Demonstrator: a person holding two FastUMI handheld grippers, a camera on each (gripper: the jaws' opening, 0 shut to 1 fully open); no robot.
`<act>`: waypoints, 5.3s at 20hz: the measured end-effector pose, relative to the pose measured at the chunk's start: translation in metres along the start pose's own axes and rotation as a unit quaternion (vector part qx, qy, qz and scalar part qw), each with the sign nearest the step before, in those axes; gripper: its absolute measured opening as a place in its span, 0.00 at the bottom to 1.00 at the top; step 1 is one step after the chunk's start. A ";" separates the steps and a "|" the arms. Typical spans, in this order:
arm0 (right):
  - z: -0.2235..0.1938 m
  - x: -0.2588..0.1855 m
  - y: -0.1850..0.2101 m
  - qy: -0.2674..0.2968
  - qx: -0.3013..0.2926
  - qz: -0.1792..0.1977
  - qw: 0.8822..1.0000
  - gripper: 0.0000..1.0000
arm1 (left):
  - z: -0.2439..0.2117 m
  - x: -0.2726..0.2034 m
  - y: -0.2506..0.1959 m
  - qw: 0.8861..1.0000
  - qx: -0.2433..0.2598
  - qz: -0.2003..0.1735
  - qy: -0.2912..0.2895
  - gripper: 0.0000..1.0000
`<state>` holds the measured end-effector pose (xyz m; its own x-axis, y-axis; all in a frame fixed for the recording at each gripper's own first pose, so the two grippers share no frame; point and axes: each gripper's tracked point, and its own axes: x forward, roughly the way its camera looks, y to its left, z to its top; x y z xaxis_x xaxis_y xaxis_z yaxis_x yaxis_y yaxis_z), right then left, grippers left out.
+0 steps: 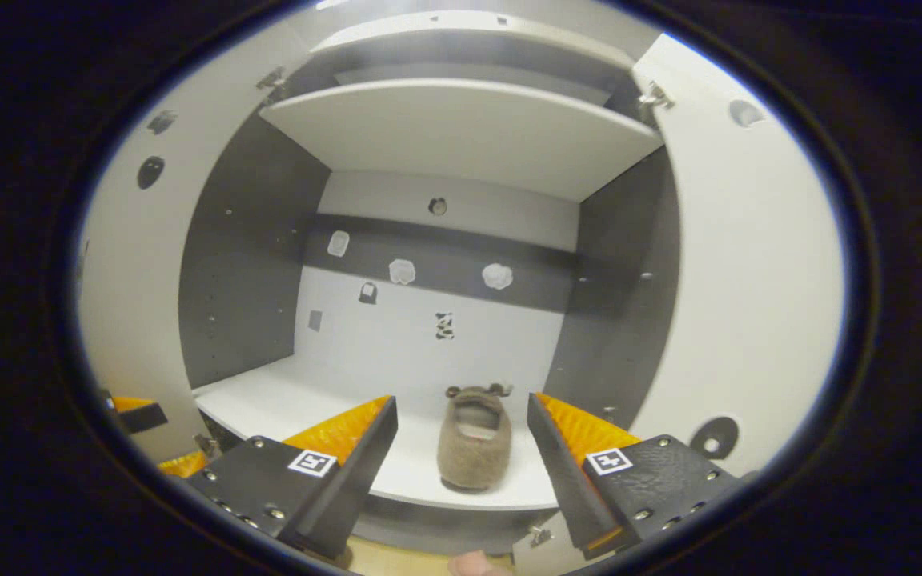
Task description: Grab one shoe with the right hand and put it into the shoe cabinet, grab the other shoe with the left hand and put it into the shoe cabinet; then close the right door with the right hand and the left door with the left hand.
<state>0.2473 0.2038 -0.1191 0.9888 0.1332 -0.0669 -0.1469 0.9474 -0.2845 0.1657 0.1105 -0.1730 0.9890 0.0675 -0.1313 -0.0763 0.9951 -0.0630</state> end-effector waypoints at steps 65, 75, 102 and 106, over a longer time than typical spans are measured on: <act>-0.088 -0.197 -0.036 -0.055 0.072 0.022 0.996 0.98 | 0.054 0.023 -0.038 0.999 -0.031 -0.009 -0.020 0.00; -0.090 -0.204 -0.039 -0.066 0.078 0.039 0.994 0.98 | 0.079 0.135 -0.028 0.996 -0.084 0.029 -0.019 0.00; -0.094 -0.210 -0.030 -0.103 0.124 0.042 0.986 0.98 | 0.054 0.057 -0.039 0.994 -0.023 0.005 -0.104 0.96; -0.084 -0.215 -0.045 -0.117 0.153 0.038 0.981 0.98 | 0.043 0.006 -0.051 0.995 -0.002 -0.015 -0.102 0.96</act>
<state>0.0392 0.1082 -0.1725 0.9593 0.2368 0.1536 -0.2419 0.9702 0.0152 0.1815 0.0631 -0.1282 0.9959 0.0506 0.0745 -0.0455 0.9966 -0.0683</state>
